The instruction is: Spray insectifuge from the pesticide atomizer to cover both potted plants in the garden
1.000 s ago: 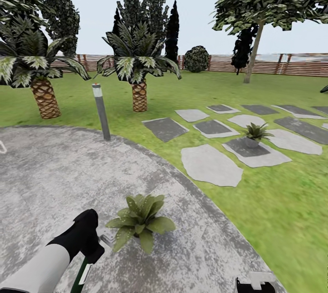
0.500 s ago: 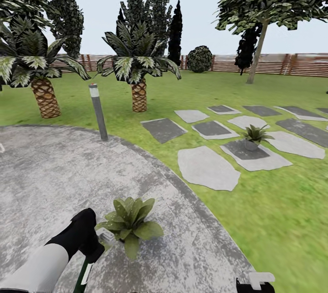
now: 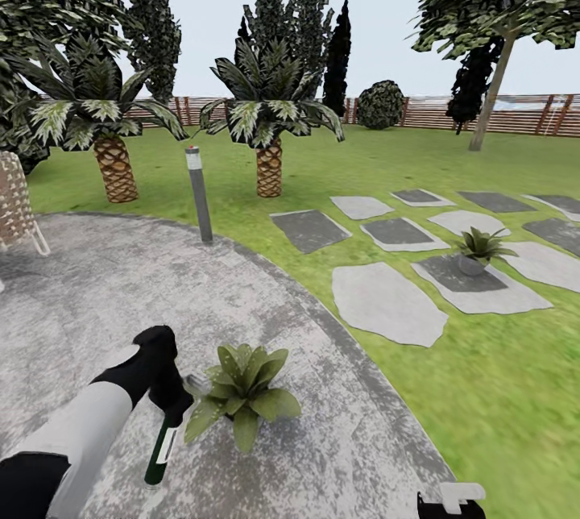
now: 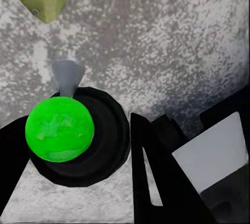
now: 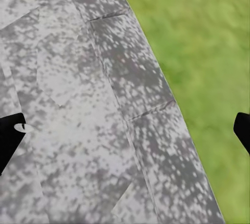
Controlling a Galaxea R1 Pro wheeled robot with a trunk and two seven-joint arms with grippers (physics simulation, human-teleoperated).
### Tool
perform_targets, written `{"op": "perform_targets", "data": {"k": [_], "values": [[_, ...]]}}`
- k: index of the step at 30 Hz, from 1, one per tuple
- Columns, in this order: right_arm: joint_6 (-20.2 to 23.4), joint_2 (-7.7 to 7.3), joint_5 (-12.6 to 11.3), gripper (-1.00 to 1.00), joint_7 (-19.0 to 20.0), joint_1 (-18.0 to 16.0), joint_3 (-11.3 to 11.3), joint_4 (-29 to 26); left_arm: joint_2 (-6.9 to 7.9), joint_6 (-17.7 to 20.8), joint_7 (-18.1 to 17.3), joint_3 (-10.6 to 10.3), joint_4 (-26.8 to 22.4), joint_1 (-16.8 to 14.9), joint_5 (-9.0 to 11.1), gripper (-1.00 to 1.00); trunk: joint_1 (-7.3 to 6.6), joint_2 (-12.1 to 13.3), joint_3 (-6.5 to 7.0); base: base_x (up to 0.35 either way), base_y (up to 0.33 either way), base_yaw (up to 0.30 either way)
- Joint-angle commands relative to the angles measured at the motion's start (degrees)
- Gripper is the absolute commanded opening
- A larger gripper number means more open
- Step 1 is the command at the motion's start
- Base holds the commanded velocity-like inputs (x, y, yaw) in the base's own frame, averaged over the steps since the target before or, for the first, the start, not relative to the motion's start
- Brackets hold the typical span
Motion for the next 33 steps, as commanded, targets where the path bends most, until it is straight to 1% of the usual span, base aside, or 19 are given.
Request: {"op": "perform_targets", "data": {"k": [1, 2, 3, 4, 5, 8, 11, 15, 21, 28, 29, 33], "values": [[-0.18, -0.04, 0.61, 1.00, -0.29, -0.05, -0.35, 0.13, -0.04, 0.50, -4.58, -1.41, -0.31, -0.72, -1.86, -1.00, -0.01, -0.02, -0.06, 0.000, 0.000, 0.006], [-0.18, -0.06, 0.63, 1.00, -0.31, -0.05, -0.35, 0.14, -0.08, 0.49, -7.01, -2.32, -0.42, -1.18, -2.77, -1.00, -0.01, -0.02, -0.06, 0.000, 0.000, 0.004], [-0.19, -0.07, 0.64, 1.00, -0.29, -0.05, -0.35, 0.15, -0.11, 0.48, -9.88, -4.12, -0.55, -1.76, -4.36, -1.00, -0.01, -0.02, -0.06, 0.000, 0.000, 0.002], [-0.19, -0.07, 0.65, 1.00, -0.27, -0.05, -0.35, 0.16, -0.13, 0.47, -10.63, -5.58, -0.62, -2.06, -5.61, -1.00, -0.01, -0.02, -0.06, 0.000, 0.000, 0.000], [-0.20, -0.08, 0.65, 1.00, -0.26, -0.05, -0.35, 0.16, -0.14, 0.47, -10.63, -6.46, -0.65, -2.21, -6.30, -1.00, -0.01, -0.02, -0.06, 0.000, 0.000, 0.000], [-0.26, -0.12, 0.61, 1.00, -0.27, -0.05, -0.35, 0.07, 0.04, 0.43, -10.63, -7.38, -0.48, -2.36, -6.91, -1.00, -0.01, -0.02, -0.06, 0.000, 0.000, 0.000], [-0.27, -0.03, 0.57, 1.00, -0.31, -0.05, -0.35, 0.01, 0.52, 0.38, -10.63, -7.50, -0.54, -2.37, -7.08, -1.00, -0.01, -0.02, -0.06, 0.000, 0.000, 0.080], [-0.27, 0.17, 0.57, 1.00, -0.32, -0.05, -0.35, 0.04, 0.94, 0.38, -10.63, -7.53, -0.75, -2.49, -7.24, -1.00, -0.01, -0.02, -0.06, 0.000, 0.000, 0.254], [-0.27, 0.19, 0.57, 1.00, -0.27, -0.05, -0.35, 0.05, 0.79, 0.45, -10.63, -7.56, -0.85, -2.62, -7.40, -1.00, -0.01, -0.02, -0.06, 0.002, -0.002, 0.247], [-0.26, 0.12, 0.59, 1.00, -0.28, -0.05, -0.35, -0.01, 0.48, 0.46, -10.63, -7.56, -0.99, -2.64, -7.42, -1.00, -0.01, -0.02, -0.06, 0.130, -0.198, 0.020], [-0.27, 0.15, 0.58, 1.00, -0.27, -0.05, -0.35, -0.01, 0.48, 0.49, -10.63, -7.56, -0.99, -2.64, -7.89, -1.00, -0.01, -0.02, -0.06, 0.120, -0.254, 0.001], [-0.20, 0.17, 0.57, 1.00, -0.25, -0.05, -0.35, 0.05, 0.03, 0.76, -10.63, -7.40, -1.03, -2.64, -12.06, -1.00, -0.01, -0.02, -0.06, 0.114, -0.259, 0.000]]}}
